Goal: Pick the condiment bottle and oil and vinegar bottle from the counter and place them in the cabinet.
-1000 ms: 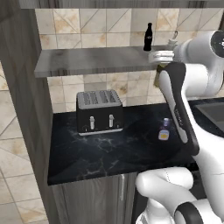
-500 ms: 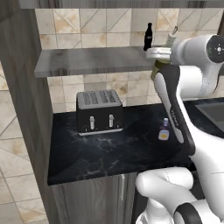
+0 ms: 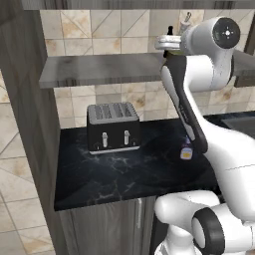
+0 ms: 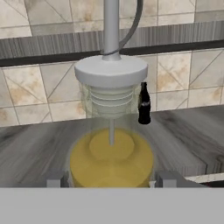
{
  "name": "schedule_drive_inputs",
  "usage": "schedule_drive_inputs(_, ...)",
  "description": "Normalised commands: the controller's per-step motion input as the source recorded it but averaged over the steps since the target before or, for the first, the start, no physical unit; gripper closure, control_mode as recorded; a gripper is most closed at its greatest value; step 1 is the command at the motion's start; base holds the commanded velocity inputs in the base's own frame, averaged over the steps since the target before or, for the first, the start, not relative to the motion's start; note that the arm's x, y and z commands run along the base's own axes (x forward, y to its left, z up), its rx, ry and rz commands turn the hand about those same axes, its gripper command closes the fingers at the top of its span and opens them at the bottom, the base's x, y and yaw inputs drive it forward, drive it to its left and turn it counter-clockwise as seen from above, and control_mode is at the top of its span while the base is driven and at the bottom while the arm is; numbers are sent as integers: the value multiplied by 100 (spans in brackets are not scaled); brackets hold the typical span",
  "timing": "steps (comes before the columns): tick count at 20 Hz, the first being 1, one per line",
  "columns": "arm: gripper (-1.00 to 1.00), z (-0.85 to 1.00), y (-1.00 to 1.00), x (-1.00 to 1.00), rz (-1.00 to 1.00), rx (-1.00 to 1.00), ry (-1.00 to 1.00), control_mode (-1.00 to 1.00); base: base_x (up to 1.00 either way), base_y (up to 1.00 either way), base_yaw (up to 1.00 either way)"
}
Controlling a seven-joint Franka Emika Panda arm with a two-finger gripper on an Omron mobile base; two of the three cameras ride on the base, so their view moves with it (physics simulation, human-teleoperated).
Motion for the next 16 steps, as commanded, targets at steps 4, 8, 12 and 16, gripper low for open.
schedule_drive_inputs(4, 100, 0, 2, 33, 0, 0, 0, -100, 0, 0, 0)
schedule_drive_inputs(8, 100, 0, 0, 26, 0, 0, 1, -100, 0, 0, 0)
schedule_drive_inputs(12, 100, 1, 1, 33, 0, 0, 0, -100, 0, 0, 0)
schedule_drive_inputs(16, 100, 0, 5, 36, 0, -2, 0, -100, 0, 0, 0)
